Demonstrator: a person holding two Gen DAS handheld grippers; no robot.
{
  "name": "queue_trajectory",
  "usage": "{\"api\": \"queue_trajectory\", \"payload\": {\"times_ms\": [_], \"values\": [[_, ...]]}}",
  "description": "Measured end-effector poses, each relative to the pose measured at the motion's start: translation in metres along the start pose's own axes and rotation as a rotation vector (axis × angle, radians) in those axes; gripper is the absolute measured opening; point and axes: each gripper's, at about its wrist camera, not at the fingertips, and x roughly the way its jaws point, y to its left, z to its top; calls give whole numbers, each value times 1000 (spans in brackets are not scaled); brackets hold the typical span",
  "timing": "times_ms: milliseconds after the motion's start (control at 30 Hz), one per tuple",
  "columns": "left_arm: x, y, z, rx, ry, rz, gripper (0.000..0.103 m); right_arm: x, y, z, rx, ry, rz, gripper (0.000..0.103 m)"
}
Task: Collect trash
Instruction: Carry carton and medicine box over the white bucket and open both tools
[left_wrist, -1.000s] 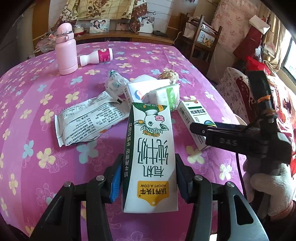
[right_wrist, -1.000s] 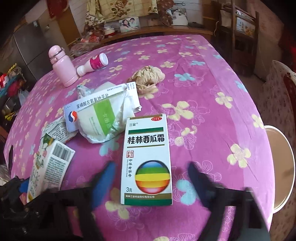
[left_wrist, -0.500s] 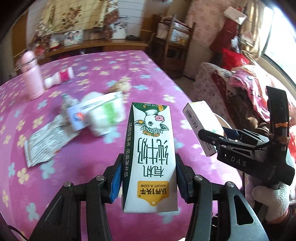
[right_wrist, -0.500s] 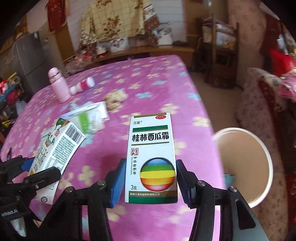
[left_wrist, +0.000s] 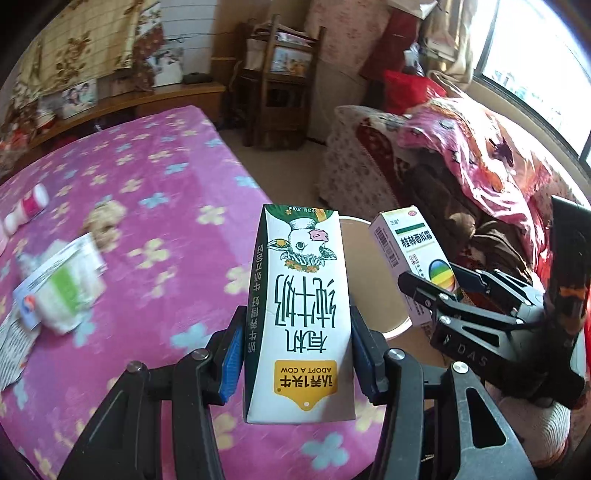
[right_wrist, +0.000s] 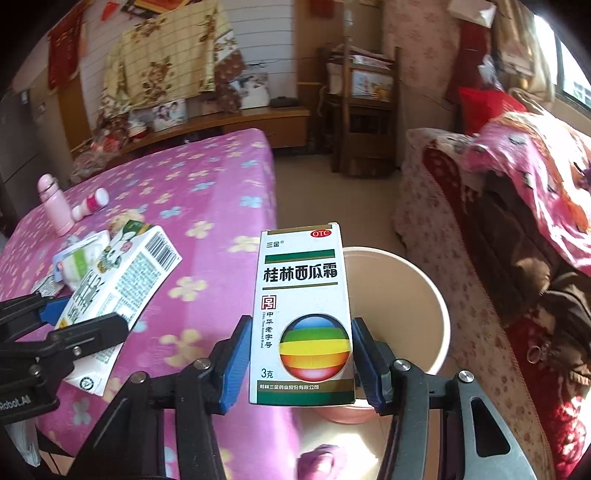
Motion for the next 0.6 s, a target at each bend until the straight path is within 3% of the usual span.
{"api": "queue_trajectory", "payload": {"times_ms": [300,600], "values": [[51,-35,25,43,35,-21,53,30,-57,-6,102,48,-31,55],[85,-44,36,28,56,-31,54,59,-82,-10,177,79,-42,57]]}}
